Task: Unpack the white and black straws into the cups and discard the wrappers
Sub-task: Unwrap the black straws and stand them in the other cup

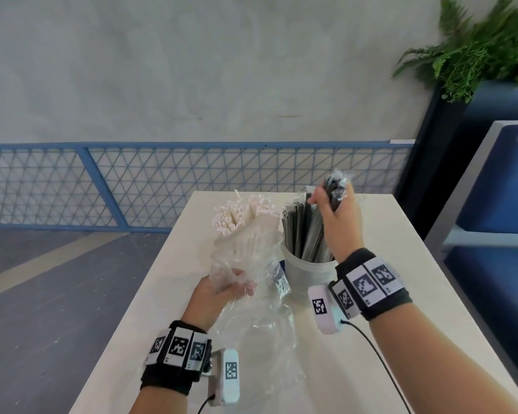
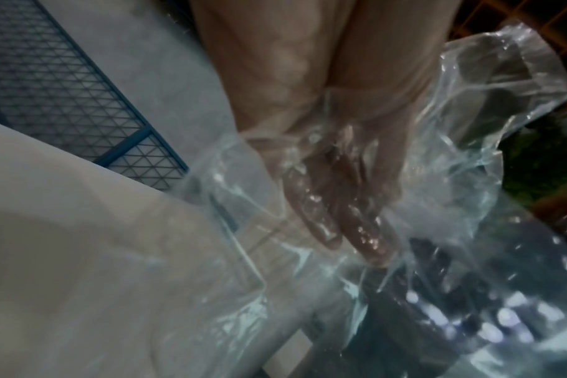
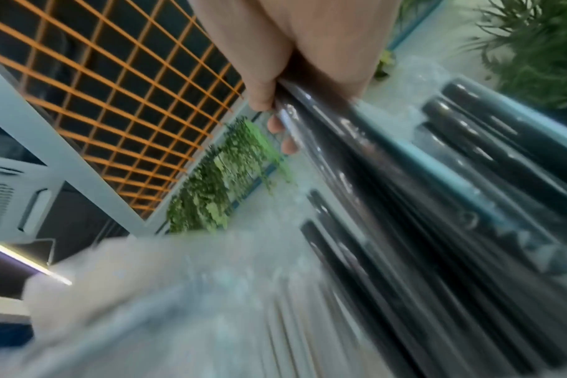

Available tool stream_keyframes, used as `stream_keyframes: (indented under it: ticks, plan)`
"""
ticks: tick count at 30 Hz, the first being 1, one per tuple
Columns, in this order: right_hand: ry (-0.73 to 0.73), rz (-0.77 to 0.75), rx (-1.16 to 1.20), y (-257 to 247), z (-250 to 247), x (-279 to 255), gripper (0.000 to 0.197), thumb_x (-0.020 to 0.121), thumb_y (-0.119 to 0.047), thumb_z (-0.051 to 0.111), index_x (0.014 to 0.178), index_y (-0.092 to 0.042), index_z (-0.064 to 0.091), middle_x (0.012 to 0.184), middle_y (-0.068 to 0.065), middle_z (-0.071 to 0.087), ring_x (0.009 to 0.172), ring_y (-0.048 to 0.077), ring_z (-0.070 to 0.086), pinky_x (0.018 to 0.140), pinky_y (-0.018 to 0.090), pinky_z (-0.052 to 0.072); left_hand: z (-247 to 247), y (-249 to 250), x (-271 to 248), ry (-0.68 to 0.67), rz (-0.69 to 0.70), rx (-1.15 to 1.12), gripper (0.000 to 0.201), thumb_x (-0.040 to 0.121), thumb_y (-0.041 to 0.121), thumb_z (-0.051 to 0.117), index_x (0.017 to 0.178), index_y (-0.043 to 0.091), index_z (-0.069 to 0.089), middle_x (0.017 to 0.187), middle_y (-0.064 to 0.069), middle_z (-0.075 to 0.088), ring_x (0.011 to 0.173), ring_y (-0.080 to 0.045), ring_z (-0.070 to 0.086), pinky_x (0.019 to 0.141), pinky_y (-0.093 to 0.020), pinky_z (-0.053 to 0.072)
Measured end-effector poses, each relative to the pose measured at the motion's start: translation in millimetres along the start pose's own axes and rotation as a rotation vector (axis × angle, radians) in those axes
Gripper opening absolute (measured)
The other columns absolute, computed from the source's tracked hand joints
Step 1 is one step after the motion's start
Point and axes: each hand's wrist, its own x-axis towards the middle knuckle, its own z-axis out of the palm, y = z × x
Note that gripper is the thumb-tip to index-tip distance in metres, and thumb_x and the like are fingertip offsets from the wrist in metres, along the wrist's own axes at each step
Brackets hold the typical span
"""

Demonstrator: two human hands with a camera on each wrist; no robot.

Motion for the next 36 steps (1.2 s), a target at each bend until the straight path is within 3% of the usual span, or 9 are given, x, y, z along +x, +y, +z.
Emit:
stream_keyframes:
  ticks: [5, 9, 14, 19, 23, 27, 31, 34, 36]
  plan:
    - [-0.129, 0.149, -0.132, 32, 17, -10, 0.045, 0.094, -0.027, 0.05, 0.131, -0.003, 0.042, 0.104, 0.013, 0.067, 0.089, 0.018, 0.061, 0.075, 0.015, 0.042, 0, 2, -1, 0.064, 0.029, -0.109, 0.038, 0.07, 0.024, 0.069, 0.099, -0.001, 0.063, 0.088, -0.021, 0.072, 0.086, -0.03, 0.065, 0.077, -0.03, 0.052]
    - [-0.197, 0.235, -0.219, 42, 20, -14, 0.055, 0.094, -0.03, 0.049, 0.141, -0.006, 0.032, 0.103, 0.021, 0.066, 0.098, 0.033, 0.061, 0.082, 0.03, 0.047, -3, 2, -3, 0.097, 0.052, -0.182, 0.051, 0.074, 0.024, 0.075, 0.106, -0.012, 0.059, 0.083, -0.001, 0.075, 0.086, -0.022, 0.069, 0.088, -0.04, 0.052]
    - [-0.073, 0.027, -0.172, 36, 11, -28, 0.069, 0.085, -0.02, 0.065, 0.142, -0.009, 0.027, 0.136, 0.008, 0.042, 0.125, 0.016, 0.042, 0.108, 0.028, 0.033, -6, 6, -11, 0.167, 0.107, -0.26, 0.061, 0.047, 0.054, 0.085, 0.088, 0.01, 0.072, 0.079, -0.005, 0.074, 0.082, -0.019, 0.069, 0.075, -0.025, 0.056]
    - [0.078, -0.299, -0.141, 45, -7, -80, 0.049, 0.089, -0.024, 0.059, 0.132, -0.012, 0.039, 0.133, -0.004, 0.036, 0.127, 0.009, 0.038, 0.11, 0.023, 0.032, -8, 8, -20, 0.262, 0.152, -0.325, 0.019, 0.081, 0.033, 0.066, 0.087, 0.016, 0.069, 0.076, -0.005, 0.072, 0.078, -0.022, 0.067, 0.077, -0.032, 0.054]
    - [-0.15, 0.035, -0.035, 71, -13, -112, 0.035, 0.085, -0.046, 0.054, 0.111, -0.023, 0.049, 0.109, -0.007, 0.055, 0.107, 0.012, 0.056, 0.089, 0.032, 0.05, -5, 10, -25, 0.334, 0.147, -0.51, 0.021, 0.075, 0.028, 0.061, 0.086, 0.01, 0.061, 0.07, -0.002, 0.071, 0.071, -0.019, 0.068, 0.071, -0.029, 0.058]
    - [-0.492, 0.528, 0.221, 79, -12, -136, 0.037, 0.083, -0.049, 0.05, 0.116, -0.034, 0.045, 0.12, -0.008, 0.056, 0.119, 0.016, 0.054, 0.086, 0.032, 0.049, -1, 2, -32, 0.367, 0.096, -0.631, 0.068, 0.046, 0.054, 0.083, 0.091, 0.01, 0.059, 0.076, -0.004, 0.072, 0.074, -0.02, 0.071, 0.065, -0.024, 0.057]
    - [-0.481, 0.641, 0.365, 76, -4, -145, 0.03, 0.085, -0.033, 0.058, 0.115, -0.025, 0.054, 0.105, -0.006, 0.067, 0.107, 0.017, 0.061, 0.089, 0.038, 0.047, 11, -7, -42, 0.395, 0.02, -0.642, 0.08, 0.039, 0.049, 0.09, 0.101, 0.013, 0.054, 0.096, -0.01, 0.068, 0.081, -0.023, 0.07, 0.065, -0.025, 0.057]
    - [-0.422, 0.603, 0.279, 76, -3, -145, 0.007, 0.092, -0.018, 0.052, 0.095, -0.021, 0.058, 0.083, -0.005, 0.068, 0.099, 0.021, 0.063, 0.089, 0.044, 0.049, 10, -11, -47, 0.727, 0.08, -0.228, 0.095, 0.06, 0.029, 0.085, 0.133, 0.017, 0.027, 0.139, -0.015, 0.035, 0.114, -0.023, 0.052, 0.087, -0.024, 0.052]
    - [-0.448, 0.606, 0.279, 77, -7, -145, 0.009, 0.094, -0.017, 0.049, 0.098, -0.019, 0.056, 0.079, -0.004, 0.066, 0.094, 0.02, 0.064, 0.089, 0.045, 0.048, -4, -17, -50, 0.863, 0.277, 0.237, 0.112, 0.055, 0.039, 0.085, 0.141, 0.014, 0.017, 0.145, -0.017, 0.02, 0.131, -0.028, 0.03, 0.109, -0.038, 0.033]
